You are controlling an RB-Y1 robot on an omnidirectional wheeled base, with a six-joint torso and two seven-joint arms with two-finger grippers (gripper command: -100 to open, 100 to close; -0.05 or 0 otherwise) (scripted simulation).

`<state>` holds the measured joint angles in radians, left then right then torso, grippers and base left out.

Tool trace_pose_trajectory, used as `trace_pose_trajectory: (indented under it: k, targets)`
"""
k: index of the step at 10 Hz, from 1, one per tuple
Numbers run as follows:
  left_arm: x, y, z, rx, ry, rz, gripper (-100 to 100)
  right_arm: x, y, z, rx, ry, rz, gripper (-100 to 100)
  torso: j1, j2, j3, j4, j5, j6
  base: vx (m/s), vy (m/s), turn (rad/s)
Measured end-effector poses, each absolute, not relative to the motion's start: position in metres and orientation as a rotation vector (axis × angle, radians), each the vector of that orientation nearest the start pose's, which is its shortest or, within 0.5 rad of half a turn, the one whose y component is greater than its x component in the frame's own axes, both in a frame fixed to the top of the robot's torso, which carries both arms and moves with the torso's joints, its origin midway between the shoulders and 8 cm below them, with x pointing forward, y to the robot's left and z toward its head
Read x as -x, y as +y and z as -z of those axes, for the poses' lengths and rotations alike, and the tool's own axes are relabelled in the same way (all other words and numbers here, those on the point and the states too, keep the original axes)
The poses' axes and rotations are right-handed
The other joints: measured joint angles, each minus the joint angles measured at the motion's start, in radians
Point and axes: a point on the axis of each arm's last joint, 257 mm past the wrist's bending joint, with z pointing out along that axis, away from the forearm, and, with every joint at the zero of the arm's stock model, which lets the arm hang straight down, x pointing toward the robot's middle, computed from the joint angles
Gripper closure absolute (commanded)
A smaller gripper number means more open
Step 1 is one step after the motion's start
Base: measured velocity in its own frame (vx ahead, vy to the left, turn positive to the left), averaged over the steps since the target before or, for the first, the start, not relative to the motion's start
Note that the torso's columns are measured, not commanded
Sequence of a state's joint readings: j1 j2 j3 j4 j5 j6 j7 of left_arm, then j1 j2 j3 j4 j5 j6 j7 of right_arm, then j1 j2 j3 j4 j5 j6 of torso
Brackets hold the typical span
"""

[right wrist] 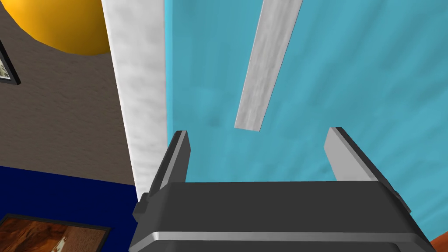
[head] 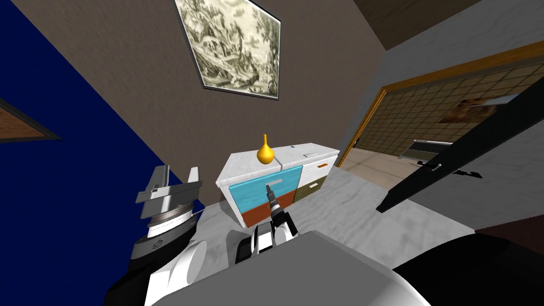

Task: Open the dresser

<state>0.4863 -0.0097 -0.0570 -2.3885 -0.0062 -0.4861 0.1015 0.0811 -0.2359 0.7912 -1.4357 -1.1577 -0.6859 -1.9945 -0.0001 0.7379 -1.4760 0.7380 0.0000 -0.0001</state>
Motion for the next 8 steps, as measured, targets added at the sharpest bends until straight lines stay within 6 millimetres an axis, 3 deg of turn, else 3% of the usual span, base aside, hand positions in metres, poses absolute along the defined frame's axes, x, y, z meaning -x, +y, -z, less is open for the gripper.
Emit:
trace_pose_trajectory:
  k: [5,6,8]
  targets:
    - [-0.3248,0.2564,-0.0731,0.616,0.507,1.479,0,-0.4231,-0.0703,0.2999,1.355,0.946,1.265,-100,0.001,-0.002,-0.001,0.0,0.0,0.0,0.05,-0.014,0.034]
    - [-0.3248,0.2564,-0.0732,0.616,0.507,1.479,0,-0.4237,-0.0696,0.2996,1.357,0.944,1.264,100,0.001,0.0,0.0,0.0,0.0,0.0,0.007,0.0,0.002]
    - [-0.3249,0.2564,-0.0732,0.616,0.507,1.479,0,-0.4239,-0.0677,0.2969,1.352,0.943,1.262,100,0.0,0.007,0.004,0.001,0.0,0.0,-0.125,-0.017,-0.035]
